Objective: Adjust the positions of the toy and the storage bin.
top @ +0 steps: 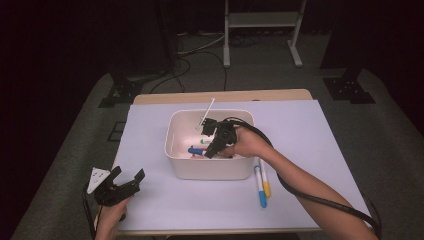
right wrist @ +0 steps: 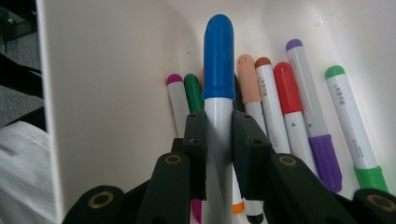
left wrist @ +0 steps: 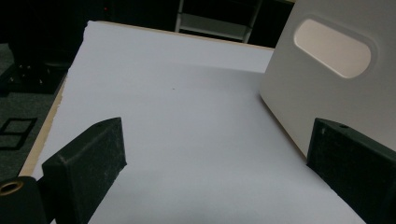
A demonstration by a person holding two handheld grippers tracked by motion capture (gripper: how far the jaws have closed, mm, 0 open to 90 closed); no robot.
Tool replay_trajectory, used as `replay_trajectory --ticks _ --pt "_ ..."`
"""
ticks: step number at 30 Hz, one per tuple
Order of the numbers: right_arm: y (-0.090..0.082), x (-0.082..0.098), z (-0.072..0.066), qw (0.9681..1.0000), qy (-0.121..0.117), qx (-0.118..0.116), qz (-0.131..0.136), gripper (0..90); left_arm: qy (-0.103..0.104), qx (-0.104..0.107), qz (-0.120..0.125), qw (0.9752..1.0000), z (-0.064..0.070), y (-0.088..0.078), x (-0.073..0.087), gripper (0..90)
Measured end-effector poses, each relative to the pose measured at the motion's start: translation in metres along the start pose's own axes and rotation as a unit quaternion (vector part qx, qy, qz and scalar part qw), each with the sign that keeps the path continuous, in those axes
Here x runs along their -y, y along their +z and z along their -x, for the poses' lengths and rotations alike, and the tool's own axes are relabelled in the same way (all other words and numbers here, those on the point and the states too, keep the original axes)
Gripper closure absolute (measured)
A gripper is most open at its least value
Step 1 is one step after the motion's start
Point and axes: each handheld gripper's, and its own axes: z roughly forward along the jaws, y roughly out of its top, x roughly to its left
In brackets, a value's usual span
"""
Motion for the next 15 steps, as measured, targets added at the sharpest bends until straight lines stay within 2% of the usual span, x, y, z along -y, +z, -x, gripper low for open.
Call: replay_trajectory --ticks 9,15 --pt "0.016 -0.002 0.0 0.9996 -0.004 -0.008 -0.027 75.7 -0.002 -0.002 0.002 1.0 -0.001 -0.001 0.0 3.2" --pt "0.023 -0.003 0.001 0.9993 -0.005 -0.01 -0.037 75.3 -0.003 -0.002 0.003 1.0 -0.001 -0.001 0.0 3.1"
